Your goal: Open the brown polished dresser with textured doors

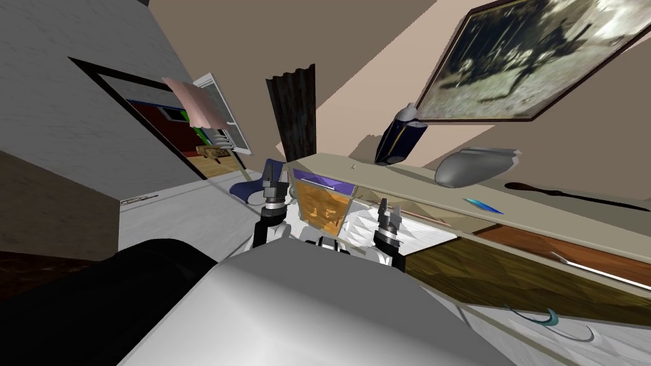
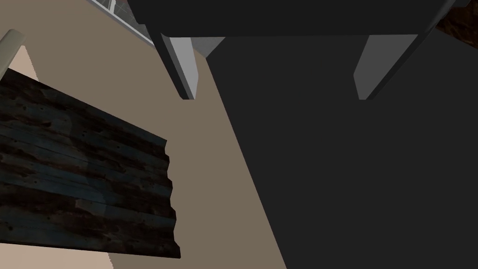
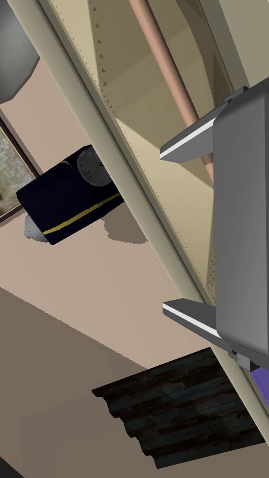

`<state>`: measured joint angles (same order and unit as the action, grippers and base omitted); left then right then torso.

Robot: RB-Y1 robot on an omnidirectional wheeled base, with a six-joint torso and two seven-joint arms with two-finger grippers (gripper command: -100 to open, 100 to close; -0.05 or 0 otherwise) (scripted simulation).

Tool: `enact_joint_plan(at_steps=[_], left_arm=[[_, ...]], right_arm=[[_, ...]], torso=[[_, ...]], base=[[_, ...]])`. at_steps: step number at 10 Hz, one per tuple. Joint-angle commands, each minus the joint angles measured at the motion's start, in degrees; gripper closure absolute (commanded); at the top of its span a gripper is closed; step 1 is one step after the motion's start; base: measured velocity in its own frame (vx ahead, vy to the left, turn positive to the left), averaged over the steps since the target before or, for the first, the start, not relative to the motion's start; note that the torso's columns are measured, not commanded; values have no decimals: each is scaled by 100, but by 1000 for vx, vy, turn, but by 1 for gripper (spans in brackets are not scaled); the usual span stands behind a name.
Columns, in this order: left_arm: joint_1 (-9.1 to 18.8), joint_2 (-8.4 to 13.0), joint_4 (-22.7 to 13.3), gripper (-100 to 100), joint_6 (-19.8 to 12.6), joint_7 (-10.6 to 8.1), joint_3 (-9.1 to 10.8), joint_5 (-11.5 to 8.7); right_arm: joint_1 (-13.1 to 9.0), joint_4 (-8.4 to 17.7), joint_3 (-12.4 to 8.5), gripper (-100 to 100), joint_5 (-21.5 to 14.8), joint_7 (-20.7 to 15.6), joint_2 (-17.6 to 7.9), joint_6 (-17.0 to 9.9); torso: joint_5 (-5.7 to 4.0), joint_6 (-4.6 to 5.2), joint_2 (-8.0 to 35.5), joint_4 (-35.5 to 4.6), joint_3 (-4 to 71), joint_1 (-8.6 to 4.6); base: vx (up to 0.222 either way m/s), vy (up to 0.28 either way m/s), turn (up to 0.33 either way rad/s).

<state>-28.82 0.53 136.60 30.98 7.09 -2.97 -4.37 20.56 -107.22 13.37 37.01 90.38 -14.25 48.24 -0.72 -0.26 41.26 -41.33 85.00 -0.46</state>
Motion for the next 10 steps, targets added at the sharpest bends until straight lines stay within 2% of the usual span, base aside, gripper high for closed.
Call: enact_joint_plan(at_steps=[1, 4, 5, 6, 7, 8, 10], left_arm=[[0, 0, 0, 0, 0, 0, 0, 0], [-1, 0, 0, 0, 0, 0, 0, 0], [-1, 0, 0, 0, 0, 0, 0, 0], [0, 0, 0, 0, 0, 0, 0, 0], [0, 0, 0, 0, 0, 0, 0, 0], [0, 0, 0, 0, 0, 0, 0, 0], [-1, 0, 1, 0, 0, 0, 0, 0]], right_arm=[[31, 304, 123, -100, 109, 426, 52, 71], [31, 304, 123, -100, 109, 487, 52, 71], [6, 402, 136, -100, 174, 738, 52, 157], [6, 402, 136, -100, 174, 738, 52, 157], [-18, 492, 149, -100, 235, 970, 48, 237], [-18, 492, 149, -100, 235, 970, 48, 237], [-58, 646, 171, -100, 341, 1343, 31, 377]], torso=[[-4, 2, -8, 7, 3, -1], [-4, 5, -12, 8, 6, -1], [-7, 7, -13, 10, 7, -7], [-13, -6, -11, 15, 5, -8], [-18, -6, -19, 22, 7, -9], [-20, -10, -25, 26, 11, -10], [47, 16, 33, -54, -3, 25]], base=[[-43, -12, 103], [-18, -5, 18], [-20, -8, 81], [-32, -15, 70], [-48, -18, 73], [-48, -6, 67], [-44, 4, 126]])
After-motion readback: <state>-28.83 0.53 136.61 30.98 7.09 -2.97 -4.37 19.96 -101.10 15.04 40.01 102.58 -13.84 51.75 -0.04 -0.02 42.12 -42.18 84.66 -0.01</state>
